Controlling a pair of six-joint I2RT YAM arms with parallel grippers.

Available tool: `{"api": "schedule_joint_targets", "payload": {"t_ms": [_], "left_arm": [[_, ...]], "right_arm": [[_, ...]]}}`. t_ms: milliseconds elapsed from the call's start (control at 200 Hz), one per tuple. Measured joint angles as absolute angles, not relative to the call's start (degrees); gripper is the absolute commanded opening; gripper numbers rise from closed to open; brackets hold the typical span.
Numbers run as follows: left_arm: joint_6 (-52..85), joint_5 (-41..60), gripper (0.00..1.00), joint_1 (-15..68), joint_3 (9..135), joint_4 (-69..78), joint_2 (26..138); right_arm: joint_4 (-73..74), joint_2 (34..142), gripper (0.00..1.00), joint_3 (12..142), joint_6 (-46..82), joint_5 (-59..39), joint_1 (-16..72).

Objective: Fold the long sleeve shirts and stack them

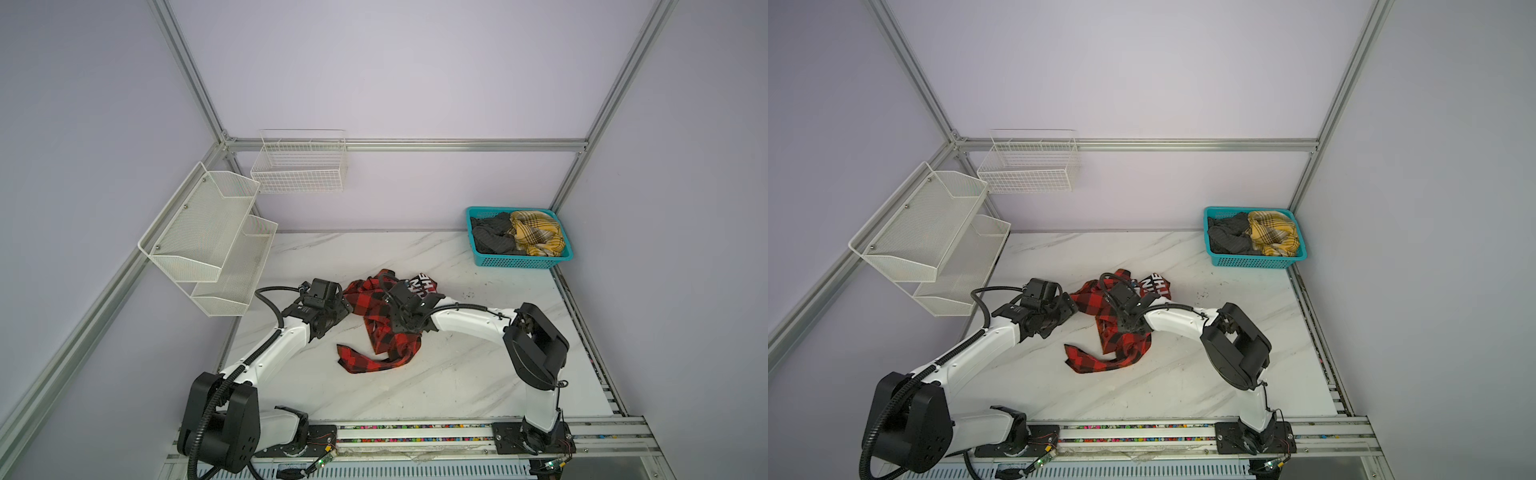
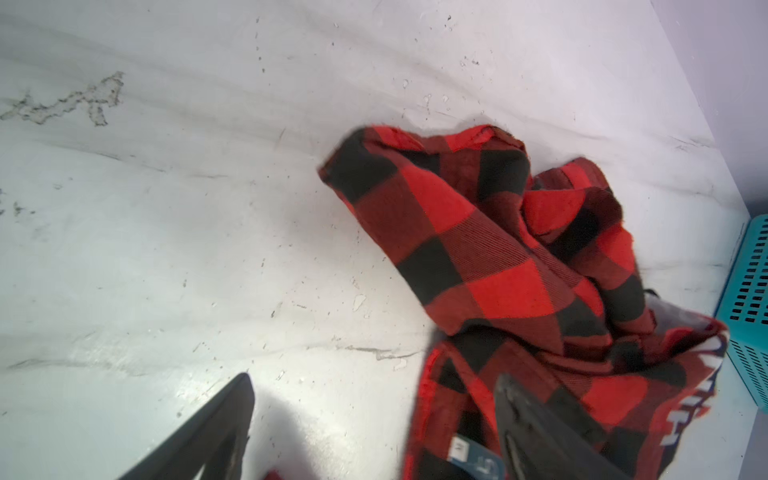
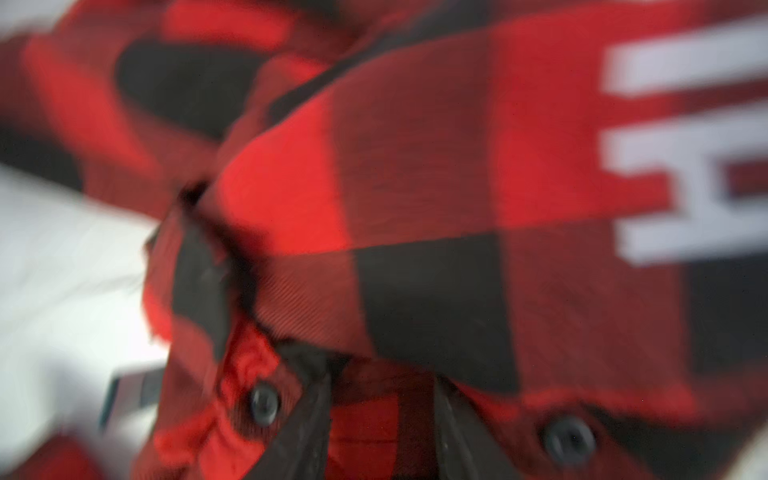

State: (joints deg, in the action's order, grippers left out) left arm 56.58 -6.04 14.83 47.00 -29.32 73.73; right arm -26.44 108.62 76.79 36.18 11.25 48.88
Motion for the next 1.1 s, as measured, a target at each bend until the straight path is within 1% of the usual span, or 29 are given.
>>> {"api": "schedule_joint_targets", "payload": {"t_ms": [90,160,270,375,520,655,840,1030,1095], "left_arm": [[56.4,-5.5,0.89,14.3,47.0,-29.3,73.7],[56.3,-5.0,0.89,14.3,47.0,-29.4,73.7],[55.9,-4.1,0.89,14.3,47.0,-29.3,73.7],[55.9,-3.0,0.89,14.3,47.0,-28.9,74.1],[55.9,-1.4,0.88,14.3,47.0,-27.5,75.8],[55.9,0.1,0.87,14.3,47.0,-26.5,78.1],[55.8,1.3,0.86,14.3,47.0,-26.2,79.8],[54.7,1.8,0.86,14.3,47.0,-26.0,79.8],[54.4,2.0,0.86,14.3,47.0,-25.8,79.8]], "right_arm": [[-28.6,105.9,0.45,76.3,36.2,14.2,43.9],[-30.8,103.9,0.5,76.7,35.7,16.3,42.5],[-33.5,101.5,0.58,78.7,34.4,17.3,43.7],[-34.2,100.1,0.61,81.3,33.1,17.8,47.2],[-34.2,100.6,0.61,84.4,32.5,18.6,54.1],[-34.3,105.0,0.57,85.4,32.9,18.7,58.5],[-35.9,110.9,0.55,85.3,34.8,19.7,58.8],[-36.7,112.6,0.56,84.2,35.8,21.1,58.6],[-36.5,113.3,0.57,84.2,35.8,21.3,58.6]]}}
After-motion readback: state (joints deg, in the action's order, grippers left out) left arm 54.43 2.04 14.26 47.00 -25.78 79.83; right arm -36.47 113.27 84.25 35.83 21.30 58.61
